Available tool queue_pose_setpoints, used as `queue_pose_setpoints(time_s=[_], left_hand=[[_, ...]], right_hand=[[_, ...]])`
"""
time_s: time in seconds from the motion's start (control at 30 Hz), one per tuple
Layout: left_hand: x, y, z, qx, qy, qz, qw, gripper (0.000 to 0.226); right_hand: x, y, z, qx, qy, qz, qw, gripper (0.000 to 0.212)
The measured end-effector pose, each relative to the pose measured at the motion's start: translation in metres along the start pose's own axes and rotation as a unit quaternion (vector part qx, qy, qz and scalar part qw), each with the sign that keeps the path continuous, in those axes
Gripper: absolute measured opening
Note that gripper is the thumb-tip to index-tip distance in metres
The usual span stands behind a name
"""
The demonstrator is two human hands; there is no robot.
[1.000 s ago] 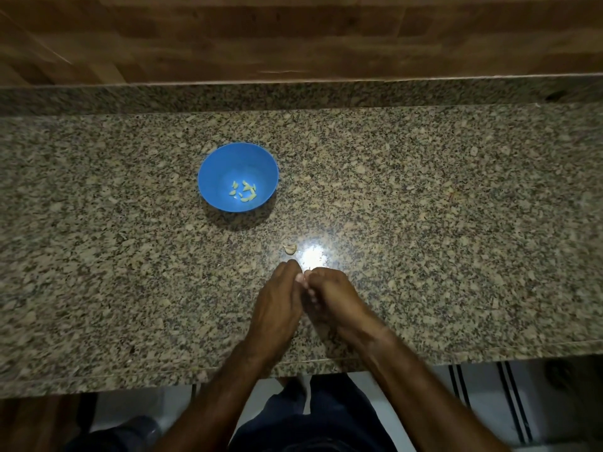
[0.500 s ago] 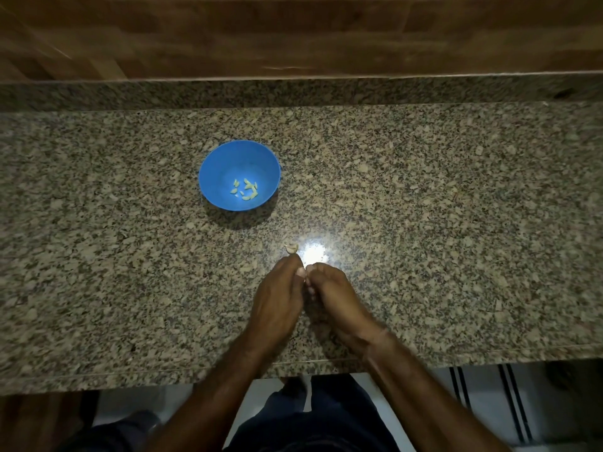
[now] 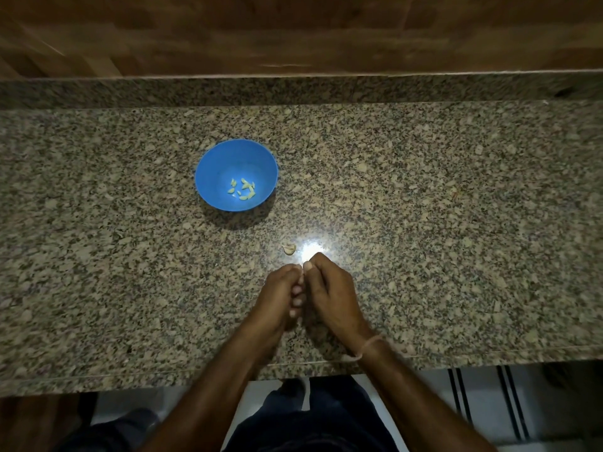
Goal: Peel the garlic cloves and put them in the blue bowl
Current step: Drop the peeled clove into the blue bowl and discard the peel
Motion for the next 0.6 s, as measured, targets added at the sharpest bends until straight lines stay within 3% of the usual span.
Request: queue_pose_setpoints(time_s=[0.03,0.07,0.17,0.2,0.27,0.4,0.6], left_hand=[[-0.001,0.001,-0.002,0.035,0.015,-0.005,0.999,0.035],[0.0,0.002,0.005,0.029,-0.038,-0.001,0.999,0.035],[0.008,0.01,0.028,-0.091,-0.199,0.067,0.973,0.035],[0.01,0.015,0.032,-0.12,-0.203,0.087,0.968,0.032],[0.009,0.014,0.031,-0.123,-0.135,0.081,0.98,0.028],[0.01,0.004,0.011,-0.035,-0.007,0.048,0.998,0.036],[0.006,-0.001,-0.014,0.105,0.108,0.027,0.988,0.044]], right_hand=[[0.001,0.001,0.001,0.014,0.005,0.003,1.0,0.03],[0.0,0.002,0.001,0.016,-0.011,-0.007,1.0,0.03],[-0.012,-0.001,0.017,-0.095,-0.186,-0.06,0.976,0.027],[-0.017,0.0,0.02,-0.131,-0.231,-0.077,0.961,0.025],[-0.017,0.001,0.019,-0.127,-0.228,-0.085,0.962,0.026],[-0.007,0.002,0.003,-0.037,-0.129,-0.081,0.988,0.04],[-0.005,-0.003,-0.001,0.022,-0.06,-0.076,0.995,0.036]])
Point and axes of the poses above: each hand's wrist, its own y-axis away from the middle knuckle, its own x-axis out of the back of the hand, z = x × y, the point moved 9 cm from there along -y, towards the middle knuckle, and after that the axes turned 9 degrees about -z, right-handed, at the moved point
